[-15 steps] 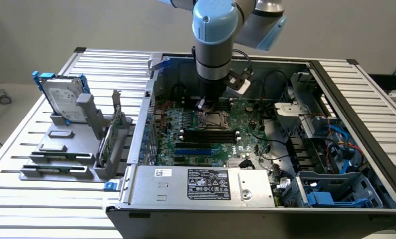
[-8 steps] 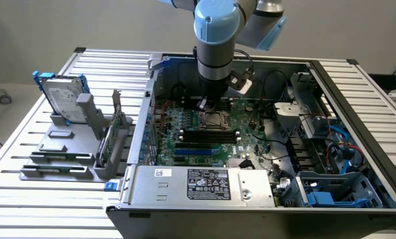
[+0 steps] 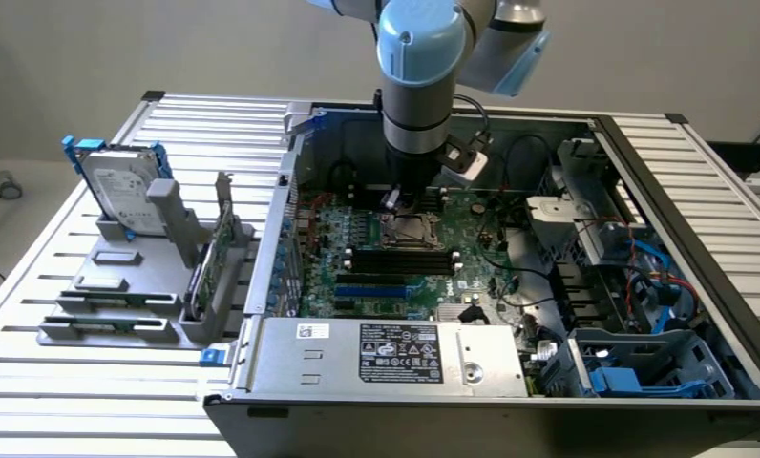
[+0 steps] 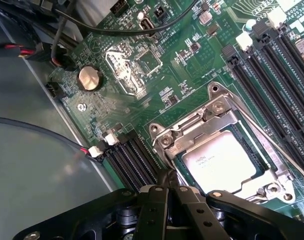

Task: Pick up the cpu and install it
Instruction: 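Close the cpu cover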

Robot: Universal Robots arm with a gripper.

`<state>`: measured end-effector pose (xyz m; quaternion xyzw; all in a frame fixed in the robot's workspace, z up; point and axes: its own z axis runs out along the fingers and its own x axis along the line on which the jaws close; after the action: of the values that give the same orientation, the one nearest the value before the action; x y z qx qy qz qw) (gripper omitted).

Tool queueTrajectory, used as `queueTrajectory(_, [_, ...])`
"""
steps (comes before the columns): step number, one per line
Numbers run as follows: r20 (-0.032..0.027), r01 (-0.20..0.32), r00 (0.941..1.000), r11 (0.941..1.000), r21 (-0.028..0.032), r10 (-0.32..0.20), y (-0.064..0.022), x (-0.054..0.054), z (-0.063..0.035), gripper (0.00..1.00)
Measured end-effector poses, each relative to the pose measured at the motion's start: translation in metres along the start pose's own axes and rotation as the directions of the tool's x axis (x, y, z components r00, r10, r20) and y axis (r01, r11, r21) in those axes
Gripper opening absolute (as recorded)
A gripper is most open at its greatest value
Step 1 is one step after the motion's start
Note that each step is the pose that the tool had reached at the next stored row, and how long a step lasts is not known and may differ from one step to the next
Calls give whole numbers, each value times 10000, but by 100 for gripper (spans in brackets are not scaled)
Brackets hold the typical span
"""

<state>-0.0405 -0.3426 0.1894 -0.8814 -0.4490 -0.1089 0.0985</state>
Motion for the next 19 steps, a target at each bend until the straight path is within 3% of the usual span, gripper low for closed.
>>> queueTrajectory(5, [0, 2, 10000, 10000, 21, -2, 27, 21, 2, 11])
queueTrajectory(8, [-10, 3, 10000, 10000, -18, -3, 41, 32, 1, 11])
queueTrajectory(19, [4, -6, 10000, 10000, 0, 6, 37, 52, -71, 11])
